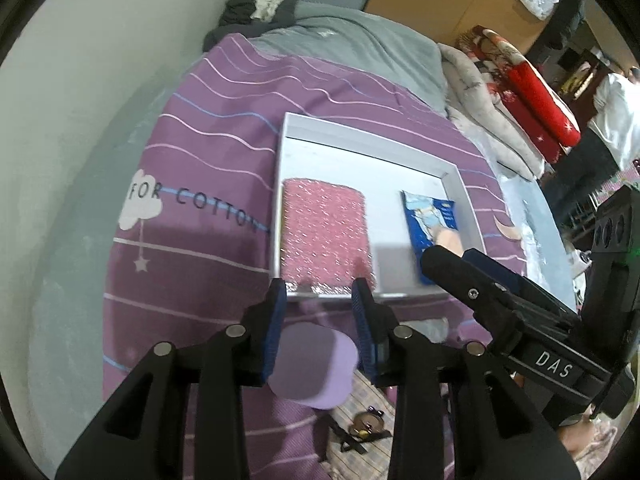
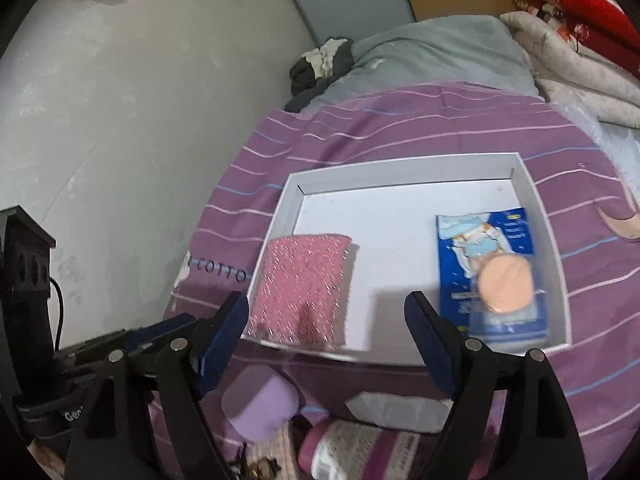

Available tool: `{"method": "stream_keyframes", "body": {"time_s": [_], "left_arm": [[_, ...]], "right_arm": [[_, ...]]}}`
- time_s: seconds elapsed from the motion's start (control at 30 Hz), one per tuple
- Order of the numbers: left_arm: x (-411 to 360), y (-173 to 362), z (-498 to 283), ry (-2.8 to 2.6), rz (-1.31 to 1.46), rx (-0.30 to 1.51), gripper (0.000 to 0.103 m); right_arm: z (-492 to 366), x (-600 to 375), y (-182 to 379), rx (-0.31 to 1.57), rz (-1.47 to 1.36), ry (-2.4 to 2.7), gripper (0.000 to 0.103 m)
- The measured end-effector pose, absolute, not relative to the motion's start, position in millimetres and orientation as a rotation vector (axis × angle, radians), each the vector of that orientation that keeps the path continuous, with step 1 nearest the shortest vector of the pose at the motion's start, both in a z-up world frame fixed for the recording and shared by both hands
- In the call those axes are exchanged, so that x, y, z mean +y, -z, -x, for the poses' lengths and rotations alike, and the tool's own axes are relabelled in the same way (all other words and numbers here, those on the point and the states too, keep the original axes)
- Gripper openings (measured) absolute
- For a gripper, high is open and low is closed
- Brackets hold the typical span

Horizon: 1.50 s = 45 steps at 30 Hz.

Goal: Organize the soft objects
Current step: 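Close the left gripper on the lavender pad while the right gripper reaches the white strip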

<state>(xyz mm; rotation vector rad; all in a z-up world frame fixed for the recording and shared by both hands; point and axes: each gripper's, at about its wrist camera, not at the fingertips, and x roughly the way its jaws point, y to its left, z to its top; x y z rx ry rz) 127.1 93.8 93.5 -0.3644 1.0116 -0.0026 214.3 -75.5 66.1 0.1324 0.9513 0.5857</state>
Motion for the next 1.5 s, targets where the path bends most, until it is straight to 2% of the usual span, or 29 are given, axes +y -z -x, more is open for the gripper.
{"method": "stream_keyframes", "body": {"time_s": [0.23, 0.3, 0.6, 0.7, 0.8, 0.87, 0.93, 1.27, 1.5], "left_arm": [[84, -97, -126, 0.054, 0.372, 1.041, 0.037], [81, -96, -126, 0.073, 0.381, 1.057, 0.042], [72, -89, -128, 0.092, 0.389, 1.147, 0.043], [67, -87, -128, 0.102, 0.382, 1.164, 0.043], [61, -85, -128, 0.111, 0.355, 1.178, 0.043], [58, -83, -129, 0.118, 0.343, 1.185, 0.043], [56, -81, -129, 0.125, 0.326, 1.191, 0.043], [76, -63, -129, 0.189, 0.331, 1.223, 0.043], [79, -52, -124, 0.235, 0.302, 1.269, 0.052]], "right_arm": [[-206, -97, -67, 1.04, -0.162, -0.605, 0.081], [-204, -103, -68, 1.064, -0.169, -0.605, 0.081], [-203, -132, -54, 1.219, -0.272, -0.616, 0.08], [-201, -138, -47, 1.246, -0.301, -0.62, 0.07], [-203, -140, -42, 1.257, -0.293, -0.601, 0.049], [-205, -141, -37, 1.267, -0.302, -0.603, 0.03], [-207, -141, -32, 1.279, -0.288, -0.586, 0.021], [-221, -158, -12, 1.311, -0.324, -0.521, 0.019], [-227, -165, -1, 1.346, -0.338, -0.497, 0.019]]}}
